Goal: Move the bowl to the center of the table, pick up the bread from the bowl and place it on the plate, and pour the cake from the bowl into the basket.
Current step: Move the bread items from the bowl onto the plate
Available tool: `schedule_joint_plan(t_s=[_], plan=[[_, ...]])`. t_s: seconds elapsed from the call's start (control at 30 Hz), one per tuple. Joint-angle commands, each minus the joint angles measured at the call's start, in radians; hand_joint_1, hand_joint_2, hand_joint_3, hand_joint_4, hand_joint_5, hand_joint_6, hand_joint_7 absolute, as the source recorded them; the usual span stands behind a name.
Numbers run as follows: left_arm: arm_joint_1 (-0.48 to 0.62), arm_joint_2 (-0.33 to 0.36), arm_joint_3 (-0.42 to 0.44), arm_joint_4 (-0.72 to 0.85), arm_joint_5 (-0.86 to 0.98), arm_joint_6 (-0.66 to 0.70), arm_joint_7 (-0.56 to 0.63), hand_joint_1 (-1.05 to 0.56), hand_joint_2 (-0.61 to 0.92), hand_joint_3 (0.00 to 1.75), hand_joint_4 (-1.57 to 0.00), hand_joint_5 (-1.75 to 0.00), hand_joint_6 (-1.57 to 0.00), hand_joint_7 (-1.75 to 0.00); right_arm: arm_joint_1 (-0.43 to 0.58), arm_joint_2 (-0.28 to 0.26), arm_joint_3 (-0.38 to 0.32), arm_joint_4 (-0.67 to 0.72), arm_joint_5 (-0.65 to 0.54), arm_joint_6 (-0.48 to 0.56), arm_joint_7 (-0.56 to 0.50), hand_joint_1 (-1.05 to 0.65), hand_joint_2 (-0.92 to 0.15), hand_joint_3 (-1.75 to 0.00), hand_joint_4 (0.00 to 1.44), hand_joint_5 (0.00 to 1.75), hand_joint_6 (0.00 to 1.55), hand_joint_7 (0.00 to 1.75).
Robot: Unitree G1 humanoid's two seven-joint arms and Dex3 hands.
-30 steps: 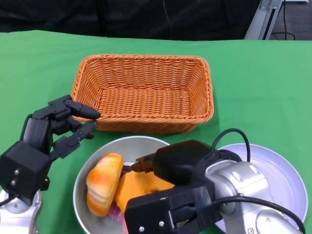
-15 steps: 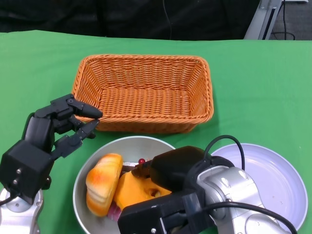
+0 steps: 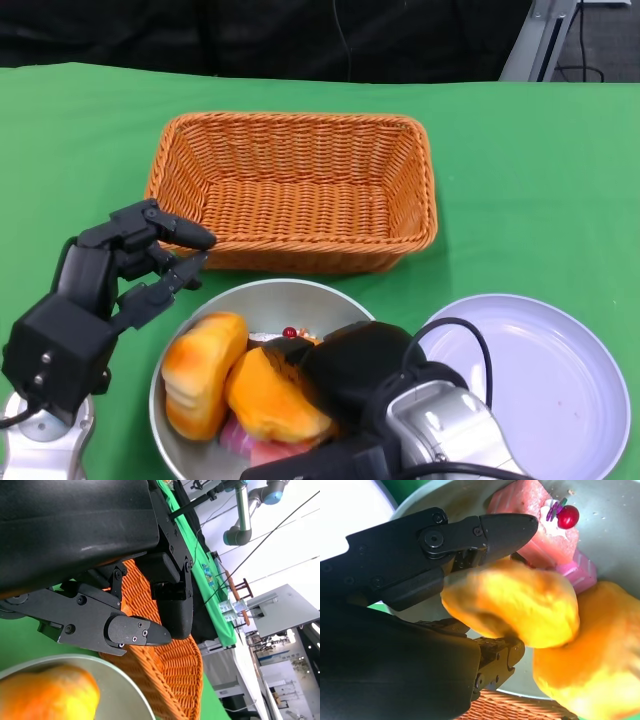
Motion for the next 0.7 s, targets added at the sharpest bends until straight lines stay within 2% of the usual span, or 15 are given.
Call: schedule_joint_plan(t_s=[0.03,0.2,0.4,0.53,0.67,0.7], plan=[[0.012,0.009,0.004,-0.016,0.004,0.007,0.016,-0.3,0.92,0.21,-0.79,-1.31,-0.81,-1.01,0.016,0.004,0.006,0.017,-0.016,0.002,-0.007,-1.05,-0.92,-0.29,0.3,0.01,0.14,0.0],[0.007,0.009,0.004,-0.003,0.009,-0.009,0.016,-0.28,0.92,0.23,-0.79,-1.32,-0.81,-1.01,0.016,0.01,0.044,0.074,-0.06,-0.002,-0.011,-1.03,-0.92,-0.27,0.31,0.01,0.17,0.01],[0.011,0.008,0.005,-0.005,0.004,-0.018,0.011,-0.28,0.92,0.23,-0.79,-1.32,-0.81,-1.01,0.032,0.031,0.042,0.113,-0.062,0.0,-0.032,-1.0,-0.92,-0.22,0.33,0.02,0.24,0.03],[0.011,0.005,0.004,-0.007,0.011,-0.016,0.02,-0.29,0.92,0.23,-0.81,-1.33,-0.82,-1.02,0.03,0.021,0.049,0.138,-0.07,-0.016,-0.043,-1.0,-0.92,-0.22,0.35,0.03,0.25,0.02],[0.01,0.005,0.002,-0.003,0.012,-0.026,0.019,-0.27,0.92,0.23,-0.81,-1.33,-0.82,-1.02,0.038,0.02,0.045,0.16,-0.062,-0.027,-0.077,-0.97,-0.92,-0.24,0.4,0.05,0.29,0.03],[0.009,0.006,0.002,-0.002,0.013,-0.029,0.019,-0.27,0.92,0.23,-0.8,-1.33,-0.81,-1.02,0.041,0.021,0.042,0.165,-0.057,-0.03,-0.092,-0.91,-0.92,-0.23,0.49,0.08,0.33,0.04]])
